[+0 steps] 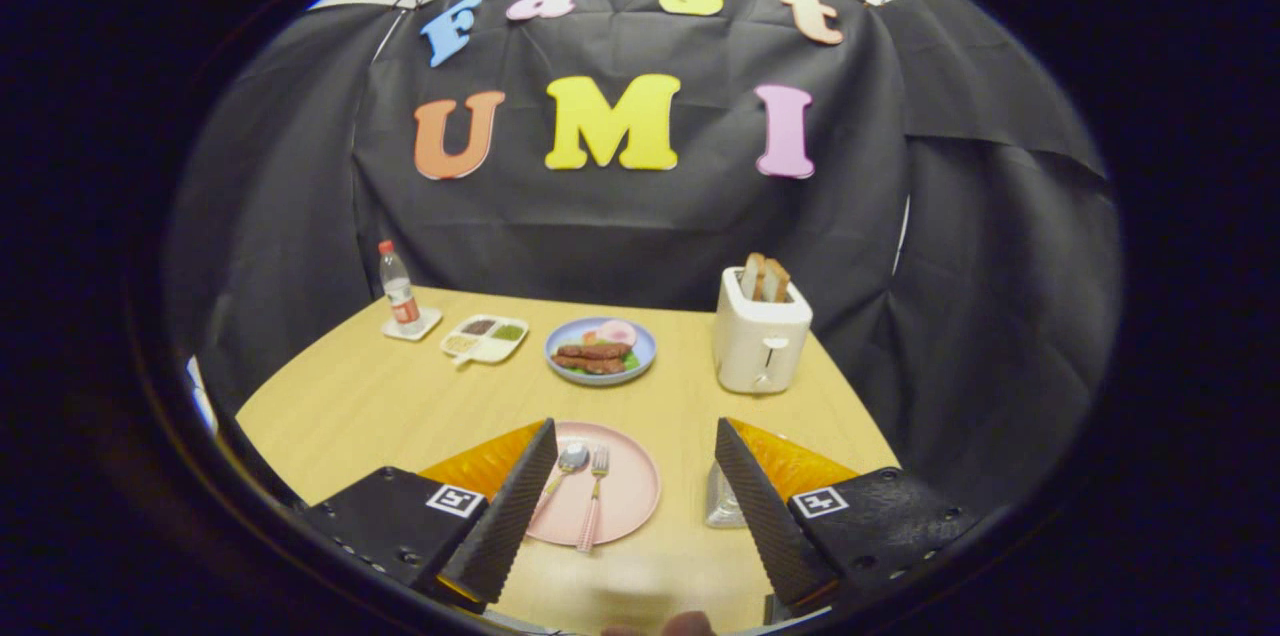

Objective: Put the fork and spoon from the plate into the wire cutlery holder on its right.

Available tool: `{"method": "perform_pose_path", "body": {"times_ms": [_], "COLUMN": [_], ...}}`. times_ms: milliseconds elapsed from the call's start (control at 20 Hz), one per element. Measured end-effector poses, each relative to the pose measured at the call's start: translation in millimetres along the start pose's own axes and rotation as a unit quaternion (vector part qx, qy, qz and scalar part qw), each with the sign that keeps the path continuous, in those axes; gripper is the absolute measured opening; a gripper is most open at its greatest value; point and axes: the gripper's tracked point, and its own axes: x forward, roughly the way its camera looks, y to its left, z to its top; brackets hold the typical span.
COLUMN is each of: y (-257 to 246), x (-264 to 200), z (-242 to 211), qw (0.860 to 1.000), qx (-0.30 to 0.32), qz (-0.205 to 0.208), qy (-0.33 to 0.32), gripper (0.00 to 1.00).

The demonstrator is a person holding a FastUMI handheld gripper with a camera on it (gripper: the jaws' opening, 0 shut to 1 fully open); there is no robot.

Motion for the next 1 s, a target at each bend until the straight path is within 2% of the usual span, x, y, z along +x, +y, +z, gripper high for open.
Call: {"method": "perform_pose_path", "body": {"times_ms": [350,550,700,850,900,950,1000], "y": [26,26,31,36,35,33,34], "x": [59,86,96,101,107,109,112], "z": [-90,-118,-133,-145,-149,-152,-156], "qw": [0.990,0.984,0.978,0.974,0.972,0.970,0.969], "qx": [0.001,-0.010,-0.008,-0.015,-0.018,-0.019,-0.017], "qz": [0.019,0.014,0.015,0.015,0.010,0.006,0.004], "qy": [0.138,0.175,0.206,0.228,0.234,0.241,0.248], "gripper": [0.94,0.89,0.74,0.66,0.53,0.47,0.36]}}
